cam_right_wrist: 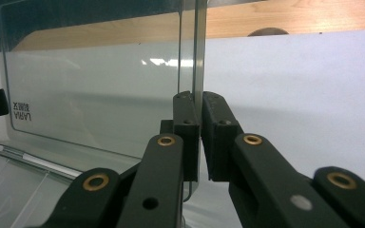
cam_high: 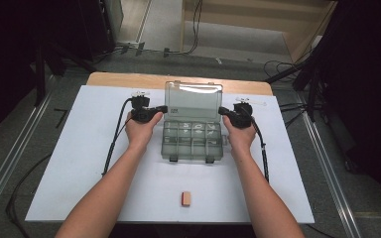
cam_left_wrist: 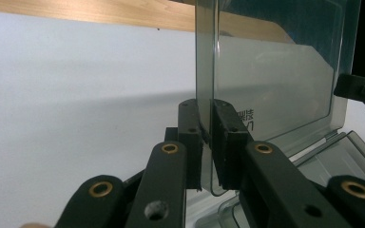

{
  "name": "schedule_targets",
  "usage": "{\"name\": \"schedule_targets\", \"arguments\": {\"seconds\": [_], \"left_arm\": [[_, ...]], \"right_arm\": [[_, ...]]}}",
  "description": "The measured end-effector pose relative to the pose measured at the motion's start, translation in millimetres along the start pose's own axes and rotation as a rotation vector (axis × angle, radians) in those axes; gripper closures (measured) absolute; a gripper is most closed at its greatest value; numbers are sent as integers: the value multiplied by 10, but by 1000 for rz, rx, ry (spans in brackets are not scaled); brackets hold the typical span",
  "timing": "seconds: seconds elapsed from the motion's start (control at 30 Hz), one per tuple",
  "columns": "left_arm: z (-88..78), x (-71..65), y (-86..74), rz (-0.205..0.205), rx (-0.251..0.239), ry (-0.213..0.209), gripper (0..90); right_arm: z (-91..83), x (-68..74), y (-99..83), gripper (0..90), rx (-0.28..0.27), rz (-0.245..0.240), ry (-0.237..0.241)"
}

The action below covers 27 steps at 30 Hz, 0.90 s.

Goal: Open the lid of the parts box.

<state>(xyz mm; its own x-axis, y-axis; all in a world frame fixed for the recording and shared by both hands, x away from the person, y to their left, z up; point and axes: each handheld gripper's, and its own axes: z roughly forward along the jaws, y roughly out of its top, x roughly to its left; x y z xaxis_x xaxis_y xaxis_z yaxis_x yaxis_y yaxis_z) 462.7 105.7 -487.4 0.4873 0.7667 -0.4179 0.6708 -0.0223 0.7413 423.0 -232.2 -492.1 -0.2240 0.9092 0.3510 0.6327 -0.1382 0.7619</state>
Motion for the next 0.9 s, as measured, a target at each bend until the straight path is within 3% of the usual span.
{"name": "schedule_targets", "arguments": {"seconds": [0.37,0.57,0.9], "left_arm": [[20,33,-6,-25,4,-7,825],[26,46,1,-52,15,-11,825],[45,69,-4,-59,25,-10,815]], "right_arm": [[28,-29,-1,835,10,5,6],[41,-51,0,834,14,38,21],[70,-92,-3,831,23,66,40]]}}
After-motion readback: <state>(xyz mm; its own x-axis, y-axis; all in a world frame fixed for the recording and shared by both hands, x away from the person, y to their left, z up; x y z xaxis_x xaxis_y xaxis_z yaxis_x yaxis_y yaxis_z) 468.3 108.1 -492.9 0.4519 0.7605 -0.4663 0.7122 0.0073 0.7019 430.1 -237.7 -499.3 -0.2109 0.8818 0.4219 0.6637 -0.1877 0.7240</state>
